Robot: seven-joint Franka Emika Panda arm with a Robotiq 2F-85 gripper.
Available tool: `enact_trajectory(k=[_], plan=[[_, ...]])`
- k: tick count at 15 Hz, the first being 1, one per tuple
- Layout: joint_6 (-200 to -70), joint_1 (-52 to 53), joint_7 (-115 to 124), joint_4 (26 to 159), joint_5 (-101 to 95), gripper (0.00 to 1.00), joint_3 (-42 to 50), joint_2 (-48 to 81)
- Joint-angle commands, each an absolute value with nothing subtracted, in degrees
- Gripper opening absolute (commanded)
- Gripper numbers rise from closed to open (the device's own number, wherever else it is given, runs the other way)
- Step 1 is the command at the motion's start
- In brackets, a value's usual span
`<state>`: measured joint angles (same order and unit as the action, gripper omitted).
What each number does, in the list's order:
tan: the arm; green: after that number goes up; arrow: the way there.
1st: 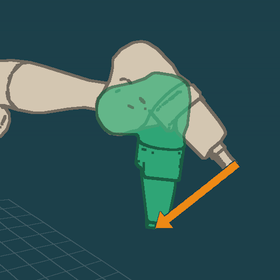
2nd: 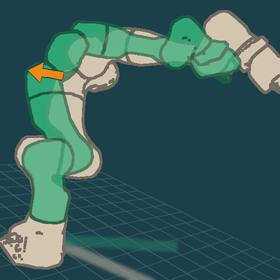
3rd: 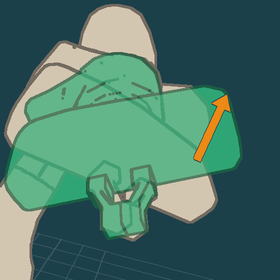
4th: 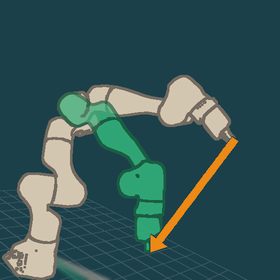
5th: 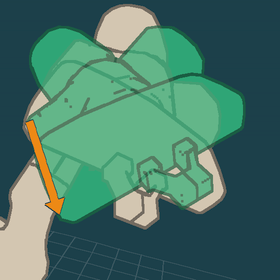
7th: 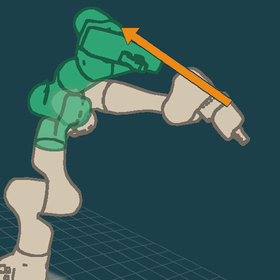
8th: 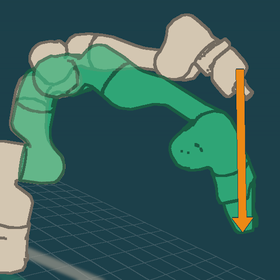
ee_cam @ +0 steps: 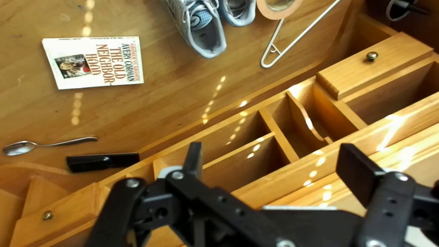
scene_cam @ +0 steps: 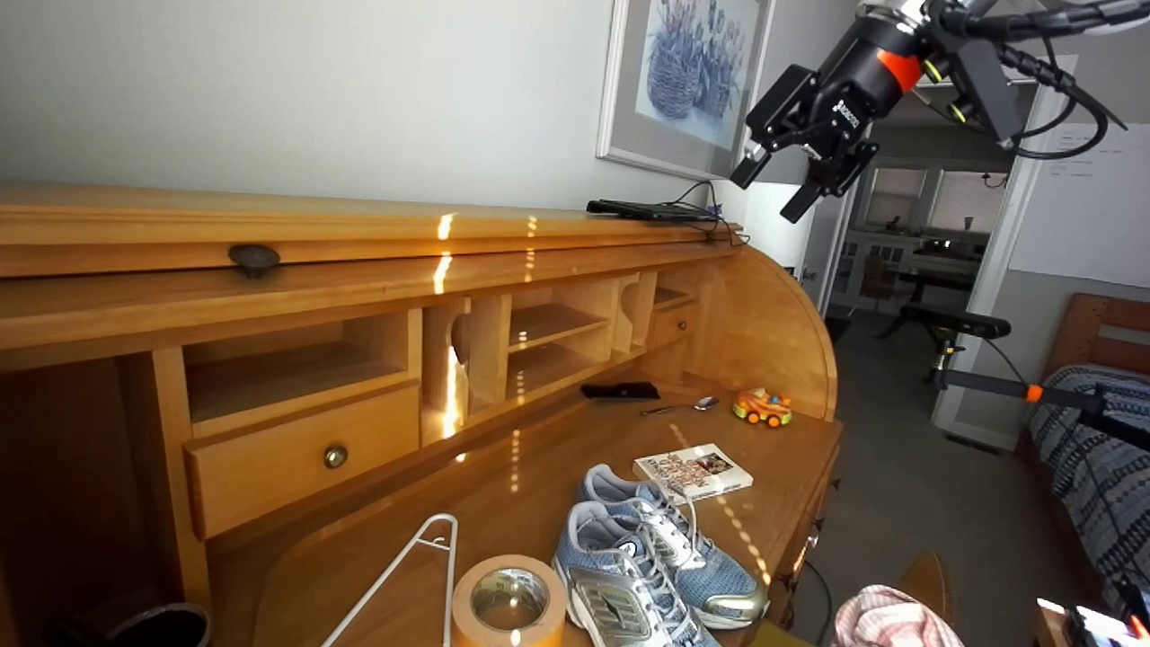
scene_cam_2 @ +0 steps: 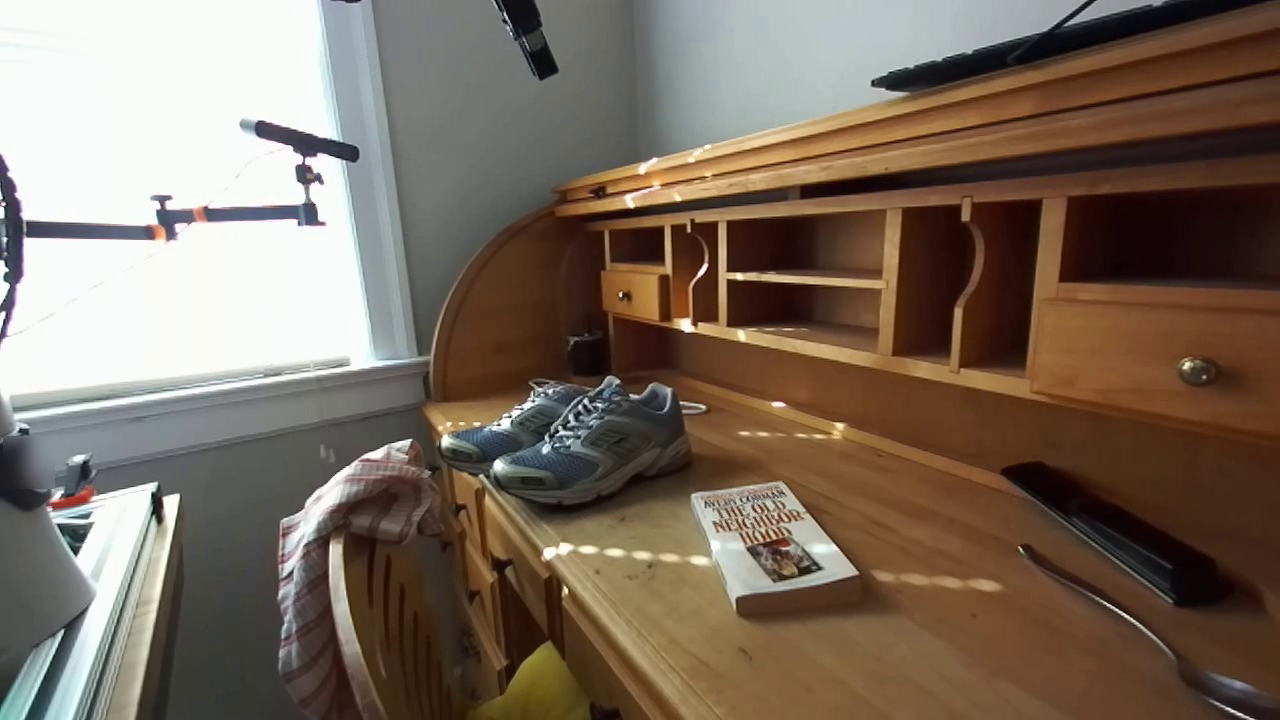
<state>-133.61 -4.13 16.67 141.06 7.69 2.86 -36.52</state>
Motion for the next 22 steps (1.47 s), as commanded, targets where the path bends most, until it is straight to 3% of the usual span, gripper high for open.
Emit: enact_trajectory(k=[1,12,22], plan=[[-133.76,-5.51,15.92,141.79,8.40,1.00,2.68,-36.54],[-135.39,-10.78,17.20,141.59,5.96,1.00,4.08,-32.02],[-133.32,-10.70,-0.79,139.35,15.52,1.00,17.70,-17.95]])
